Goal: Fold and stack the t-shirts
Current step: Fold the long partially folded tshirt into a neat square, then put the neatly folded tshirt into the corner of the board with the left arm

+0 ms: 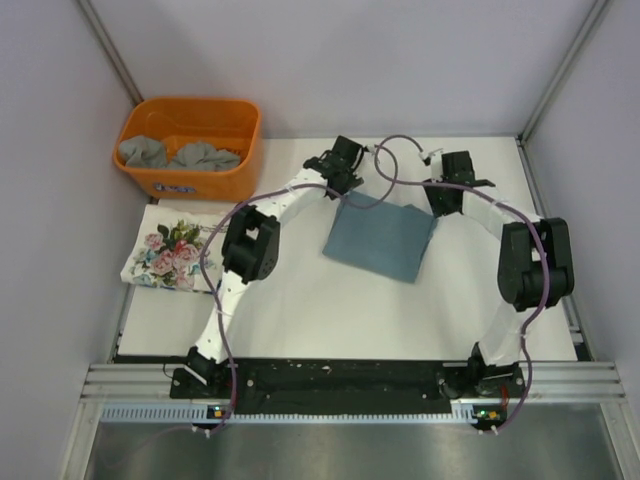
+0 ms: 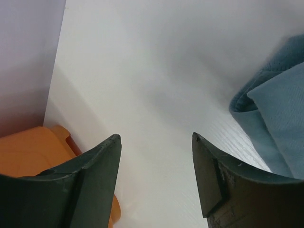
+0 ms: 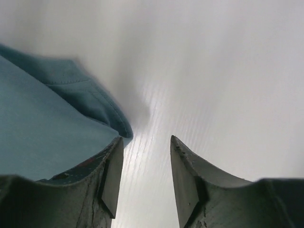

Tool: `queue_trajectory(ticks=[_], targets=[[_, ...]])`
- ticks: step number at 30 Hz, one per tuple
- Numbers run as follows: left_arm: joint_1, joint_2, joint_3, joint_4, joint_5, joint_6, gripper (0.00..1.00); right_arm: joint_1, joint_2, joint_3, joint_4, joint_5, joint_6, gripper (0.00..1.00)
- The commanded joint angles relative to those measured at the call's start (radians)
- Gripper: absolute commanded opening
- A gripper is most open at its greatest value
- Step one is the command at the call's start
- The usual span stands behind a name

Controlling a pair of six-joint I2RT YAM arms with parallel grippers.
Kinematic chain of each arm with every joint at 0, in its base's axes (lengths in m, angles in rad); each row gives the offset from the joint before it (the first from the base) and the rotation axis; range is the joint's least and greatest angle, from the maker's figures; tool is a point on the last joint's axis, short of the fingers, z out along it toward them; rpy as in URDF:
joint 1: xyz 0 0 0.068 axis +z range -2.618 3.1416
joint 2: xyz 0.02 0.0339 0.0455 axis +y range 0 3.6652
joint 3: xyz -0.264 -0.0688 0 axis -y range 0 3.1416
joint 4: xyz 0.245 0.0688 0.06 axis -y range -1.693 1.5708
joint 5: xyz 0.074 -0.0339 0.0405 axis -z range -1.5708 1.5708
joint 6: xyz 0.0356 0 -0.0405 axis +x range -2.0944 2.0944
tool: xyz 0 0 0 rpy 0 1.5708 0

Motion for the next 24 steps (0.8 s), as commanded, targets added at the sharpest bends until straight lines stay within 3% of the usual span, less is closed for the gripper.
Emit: queue_trajectory(ticks=[1,9,11,15,20,24], targets=[[0.024,-0.195,-0.014,-0.025,0.107,-0.141,0.66,-0.014,-0.165,0.034,-0.06,0.058,0.211,0.47],[0.047,-0.48,-0.414,-0.001,0.497,-0.465,0.7,-0.023,-0.287,-0.174,-0.096,-0.229,0.55,0.56],[0.047,-0.525,-0.533,0.042,0.543,-0.528,0.71,-0.021,-0.316,-0.249,-0.064,-0.248,0.596,0.59],[0.048,-0.533,-0.623,0.071,0.56,-0.594,0.71,-0.026,-0.307,-0.306,-0.035,-0.246,0.646,0.6],[0.054,-0.479,-0.658,0.065,0.615,-0.682,0.64,-0.05,-0.238,-0.347,0.051,-0.358,0.704,0.6],[0.053,-0.436,-0.674,0.065,0.663,-0.705,0.42,-0.093,-0.17,-0.378,0.134,-0.447,0.744,0.55]])
